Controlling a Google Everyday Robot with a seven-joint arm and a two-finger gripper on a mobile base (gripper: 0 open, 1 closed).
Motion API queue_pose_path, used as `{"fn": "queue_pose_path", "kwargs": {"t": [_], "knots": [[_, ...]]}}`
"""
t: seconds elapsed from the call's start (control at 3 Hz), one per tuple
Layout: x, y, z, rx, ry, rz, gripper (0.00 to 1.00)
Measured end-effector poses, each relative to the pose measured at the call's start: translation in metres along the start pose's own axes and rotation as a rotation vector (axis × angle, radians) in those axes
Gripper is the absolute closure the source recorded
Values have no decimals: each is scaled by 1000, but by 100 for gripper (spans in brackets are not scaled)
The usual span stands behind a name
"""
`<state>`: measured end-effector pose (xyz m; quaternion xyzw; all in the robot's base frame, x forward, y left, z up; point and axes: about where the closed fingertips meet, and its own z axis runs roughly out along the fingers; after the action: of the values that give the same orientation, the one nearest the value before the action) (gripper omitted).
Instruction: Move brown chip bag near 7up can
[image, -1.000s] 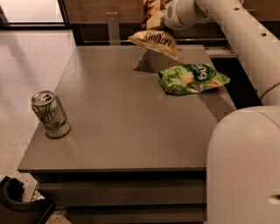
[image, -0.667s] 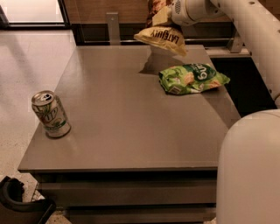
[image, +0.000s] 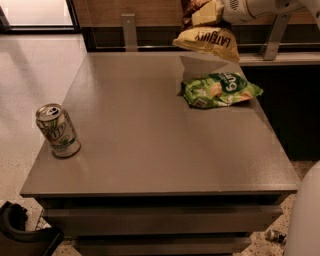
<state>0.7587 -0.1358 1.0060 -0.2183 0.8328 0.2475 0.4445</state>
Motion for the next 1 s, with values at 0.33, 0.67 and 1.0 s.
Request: {"fn": "queue_pose_path", "kwargs": {"t": [0.33,0.67,1.0], "knots": [[10,12,-28,-37,32,-87,100],[13,30,-61,-39,21,-174,100],[21,66,-93,-49,-16,-280,100]]}}
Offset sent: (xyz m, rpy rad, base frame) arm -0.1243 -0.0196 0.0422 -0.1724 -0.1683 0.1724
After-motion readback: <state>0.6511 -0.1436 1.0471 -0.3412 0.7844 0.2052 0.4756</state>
